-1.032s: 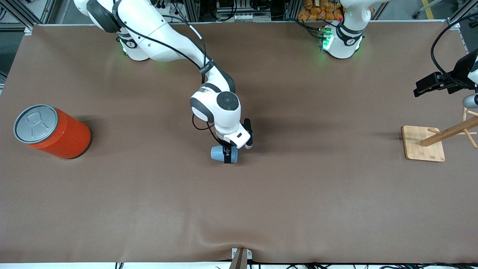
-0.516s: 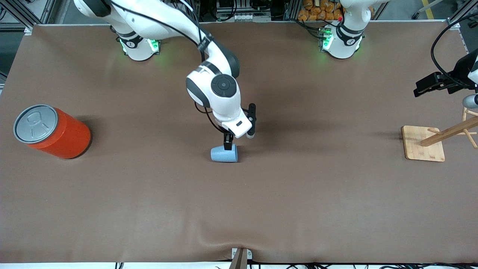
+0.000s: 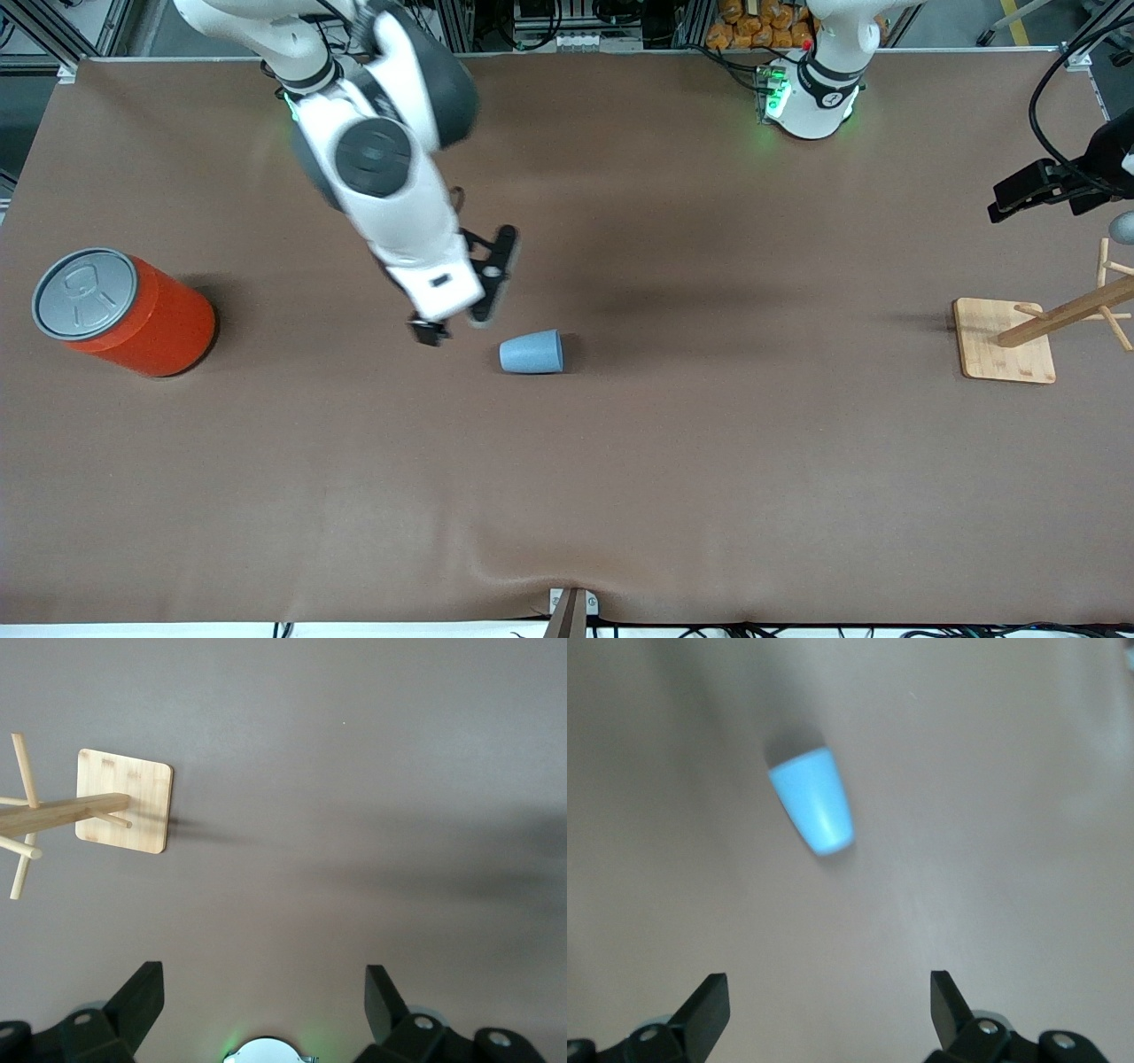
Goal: Flip cup
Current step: 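Withdraw the right gripper back beside the orange can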
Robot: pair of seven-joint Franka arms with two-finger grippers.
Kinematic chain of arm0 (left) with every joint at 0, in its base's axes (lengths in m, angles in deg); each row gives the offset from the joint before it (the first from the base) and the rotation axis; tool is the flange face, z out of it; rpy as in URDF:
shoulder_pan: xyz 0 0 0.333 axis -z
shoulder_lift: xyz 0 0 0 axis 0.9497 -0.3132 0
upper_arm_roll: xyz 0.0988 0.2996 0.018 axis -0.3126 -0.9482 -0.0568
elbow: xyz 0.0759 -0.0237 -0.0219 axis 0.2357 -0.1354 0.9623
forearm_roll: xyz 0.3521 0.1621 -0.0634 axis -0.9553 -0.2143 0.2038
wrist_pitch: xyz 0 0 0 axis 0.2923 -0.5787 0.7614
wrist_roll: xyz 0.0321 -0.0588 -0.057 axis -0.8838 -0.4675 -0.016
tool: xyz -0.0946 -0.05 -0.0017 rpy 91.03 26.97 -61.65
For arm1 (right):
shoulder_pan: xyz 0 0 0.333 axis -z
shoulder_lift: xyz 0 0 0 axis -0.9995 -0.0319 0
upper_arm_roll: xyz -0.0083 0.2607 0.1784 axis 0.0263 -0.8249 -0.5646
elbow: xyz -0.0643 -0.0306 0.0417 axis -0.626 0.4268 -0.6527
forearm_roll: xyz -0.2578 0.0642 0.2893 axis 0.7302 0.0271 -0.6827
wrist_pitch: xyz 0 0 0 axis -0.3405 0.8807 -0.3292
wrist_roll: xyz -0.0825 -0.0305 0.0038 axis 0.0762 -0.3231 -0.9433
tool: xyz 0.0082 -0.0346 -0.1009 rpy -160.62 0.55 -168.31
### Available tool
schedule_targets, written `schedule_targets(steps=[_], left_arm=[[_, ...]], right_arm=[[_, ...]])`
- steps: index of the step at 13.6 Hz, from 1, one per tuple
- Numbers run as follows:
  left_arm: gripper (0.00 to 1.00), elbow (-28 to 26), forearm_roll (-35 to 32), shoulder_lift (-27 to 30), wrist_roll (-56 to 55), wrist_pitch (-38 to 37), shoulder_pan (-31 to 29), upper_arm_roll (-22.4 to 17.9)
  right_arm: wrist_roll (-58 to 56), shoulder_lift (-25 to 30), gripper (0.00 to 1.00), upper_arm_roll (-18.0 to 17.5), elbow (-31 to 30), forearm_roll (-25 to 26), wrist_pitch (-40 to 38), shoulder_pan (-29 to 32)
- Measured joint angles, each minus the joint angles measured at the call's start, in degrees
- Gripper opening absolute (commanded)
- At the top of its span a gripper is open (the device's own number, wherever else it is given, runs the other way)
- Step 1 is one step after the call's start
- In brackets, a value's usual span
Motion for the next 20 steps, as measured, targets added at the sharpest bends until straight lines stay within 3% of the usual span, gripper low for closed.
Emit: schedule_targets(steps=[3,12,20], left_arm=[[1.0,0.0,0.0,0.75,1.07,-0.69,-0.09,-0.02],[1.0,-1.03,0.0,1.97,2.63,-1.22,0.06,1.12],[1.0,-1.37,0.0,2.04,2.36,-1.22,0.0,3.3]], right_arm=[[-0.25,2.62,1.0,0.14,4.34,-0.08,-6.38,7.09],[-0.73,3.33,1.0,0.41,4.53,-0.28,-6.63,24.28],[11.11,2.85,1.0,-0.38,1.34,-0.1,-6.08,24.48]])
